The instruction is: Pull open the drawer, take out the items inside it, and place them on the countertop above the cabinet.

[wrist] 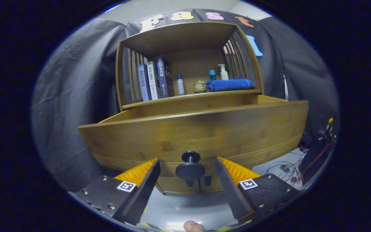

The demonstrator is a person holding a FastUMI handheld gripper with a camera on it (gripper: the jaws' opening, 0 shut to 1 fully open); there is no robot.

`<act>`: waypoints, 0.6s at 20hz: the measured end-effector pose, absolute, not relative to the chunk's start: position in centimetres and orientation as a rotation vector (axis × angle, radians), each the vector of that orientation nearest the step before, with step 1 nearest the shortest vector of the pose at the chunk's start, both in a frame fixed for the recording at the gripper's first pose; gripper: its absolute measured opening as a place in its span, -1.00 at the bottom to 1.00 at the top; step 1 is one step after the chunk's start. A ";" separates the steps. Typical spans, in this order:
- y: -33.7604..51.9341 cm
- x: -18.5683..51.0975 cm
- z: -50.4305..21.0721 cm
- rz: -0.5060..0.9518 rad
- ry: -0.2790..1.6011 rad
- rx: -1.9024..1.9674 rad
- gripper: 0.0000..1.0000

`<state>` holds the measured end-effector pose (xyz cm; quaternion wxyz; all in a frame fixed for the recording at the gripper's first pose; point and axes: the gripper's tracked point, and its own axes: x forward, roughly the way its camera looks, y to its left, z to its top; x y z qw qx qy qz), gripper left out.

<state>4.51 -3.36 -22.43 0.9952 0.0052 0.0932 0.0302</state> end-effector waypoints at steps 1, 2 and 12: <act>-3.2 4.1 -22.3 0.065 0.186 -0.015 1.00; -3.0 3.6 -22.1 0.074 0.185 -0.034 1.00; -1.1 1.5 -15.6 0.108 0.140 -0.035 1.00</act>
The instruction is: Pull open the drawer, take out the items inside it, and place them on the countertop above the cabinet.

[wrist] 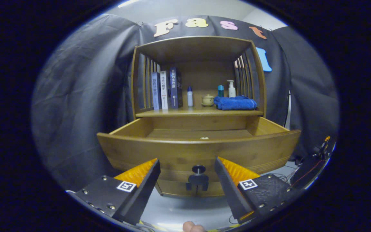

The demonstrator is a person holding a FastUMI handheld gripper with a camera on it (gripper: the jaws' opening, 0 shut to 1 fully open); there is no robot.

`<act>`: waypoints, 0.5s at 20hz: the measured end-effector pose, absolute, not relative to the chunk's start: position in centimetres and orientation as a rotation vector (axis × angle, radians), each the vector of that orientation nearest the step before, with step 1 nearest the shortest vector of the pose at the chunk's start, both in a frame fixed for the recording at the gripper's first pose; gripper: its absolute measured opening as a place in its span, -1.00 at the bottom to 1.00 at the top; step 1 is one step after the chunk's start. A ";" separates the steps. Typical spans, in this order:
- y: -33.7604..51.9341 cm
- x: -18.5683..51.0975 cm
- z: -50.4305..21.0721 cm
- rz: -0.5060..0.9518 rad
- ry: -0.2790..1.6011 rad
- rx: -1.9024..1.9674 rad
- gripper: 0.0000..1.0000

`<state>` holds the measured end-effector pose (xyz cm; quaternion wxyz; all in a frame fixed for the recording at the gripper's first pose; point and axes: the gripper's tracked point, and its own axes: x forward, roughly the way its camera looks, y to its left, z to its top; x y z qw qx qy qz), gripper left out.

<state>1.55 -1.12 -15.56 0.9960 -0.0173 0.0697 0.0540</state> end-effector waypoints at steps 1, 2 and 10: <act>-1.1 1.8 -15.0 0.105 0.145 -0.042 1.00; -1.3 2.0 -14.3 0.098 0.143 -0.049 1.00; 0.2 5.0 -10.6 0.097 0.124 -0.095 1.00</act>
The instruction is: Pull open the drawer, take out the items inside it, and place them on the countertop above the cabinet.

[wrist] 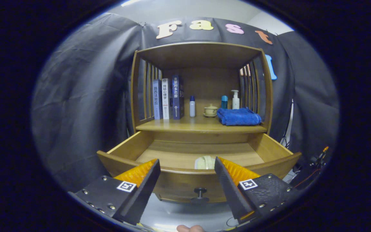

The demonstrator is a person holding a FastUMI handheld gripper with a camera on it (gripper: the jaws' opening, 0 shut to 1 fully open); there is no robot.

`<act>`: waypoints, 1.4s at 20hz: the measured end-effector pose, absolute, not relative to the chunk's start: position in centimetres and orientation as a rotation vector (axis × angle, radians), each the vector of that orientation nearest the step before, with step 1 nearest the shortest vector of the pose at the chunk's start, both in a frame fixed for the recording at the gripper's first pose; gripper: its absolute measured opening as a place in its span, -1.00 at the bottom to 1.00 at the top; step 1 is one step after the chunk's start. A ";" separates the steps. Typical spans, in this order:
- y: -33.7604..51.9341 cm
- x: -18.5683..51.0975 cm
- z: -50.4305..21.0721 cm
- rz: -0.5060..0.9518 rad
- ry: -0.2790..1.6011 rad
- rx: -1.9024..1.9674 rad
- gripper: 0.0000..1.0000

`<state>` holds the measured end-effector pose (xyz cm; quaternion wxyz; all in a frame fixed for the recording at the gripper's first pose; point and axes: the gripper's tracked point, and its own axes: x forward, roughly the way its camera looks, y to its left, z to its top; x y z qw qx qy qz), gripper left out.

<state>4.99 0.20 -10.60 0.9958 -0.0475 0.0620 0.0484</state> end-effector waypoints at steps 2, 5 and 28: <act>0.8 5.9 -10.2 0.104 0.138 -0.111 1.00; 1.4 7.1 -9.5 0.113 0.145 -0.141 1.00; -0.2 19.0 -18.5 0.101 0.724 -0.192 1.00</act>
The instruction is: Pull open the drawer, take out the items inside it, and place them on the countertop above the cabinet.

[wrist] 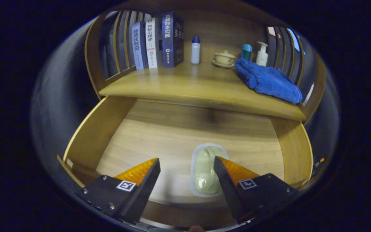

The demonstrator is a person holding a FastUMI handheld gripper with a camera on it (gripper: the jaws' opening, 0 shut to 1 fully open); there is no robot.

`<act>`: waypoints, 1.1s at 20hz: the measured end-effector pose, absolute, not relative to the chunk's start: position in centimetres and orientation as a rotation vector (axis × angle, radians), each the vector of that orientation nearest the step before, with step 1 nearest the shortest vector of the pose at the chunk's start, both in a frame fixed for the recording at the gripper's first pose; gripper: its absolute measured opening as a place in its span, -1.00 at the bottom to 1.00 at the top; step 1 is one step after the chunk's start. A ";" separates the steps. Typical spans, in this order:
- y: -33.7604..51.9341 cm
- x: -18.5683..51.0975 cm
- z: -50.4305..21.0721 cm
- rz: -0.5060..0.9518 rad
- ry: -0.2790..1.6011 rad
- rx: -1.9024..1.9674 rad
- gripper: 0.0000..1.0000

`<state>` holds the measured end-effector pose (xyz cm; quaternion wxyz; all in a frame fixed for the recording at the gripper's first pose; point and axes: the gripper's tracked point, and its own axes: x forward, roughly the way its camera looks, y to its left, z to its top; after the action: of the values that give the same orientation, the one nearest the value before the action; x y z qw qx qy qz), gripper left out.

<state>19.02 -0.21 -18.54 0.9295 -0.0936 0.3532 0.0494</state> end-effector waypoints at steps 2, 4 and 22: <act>-0.2 19.6 -18.5 0.098 0.744 -0.191 1.00; -0.3 20.3 -18.5 0.090 0.763 -0.177 1.00; -2.0 22.3 -18.0 0.006 0.895 -0.084 0.66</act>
<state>22.35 -1.96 -17.95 0.9006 -0.0405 0.4328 0.0030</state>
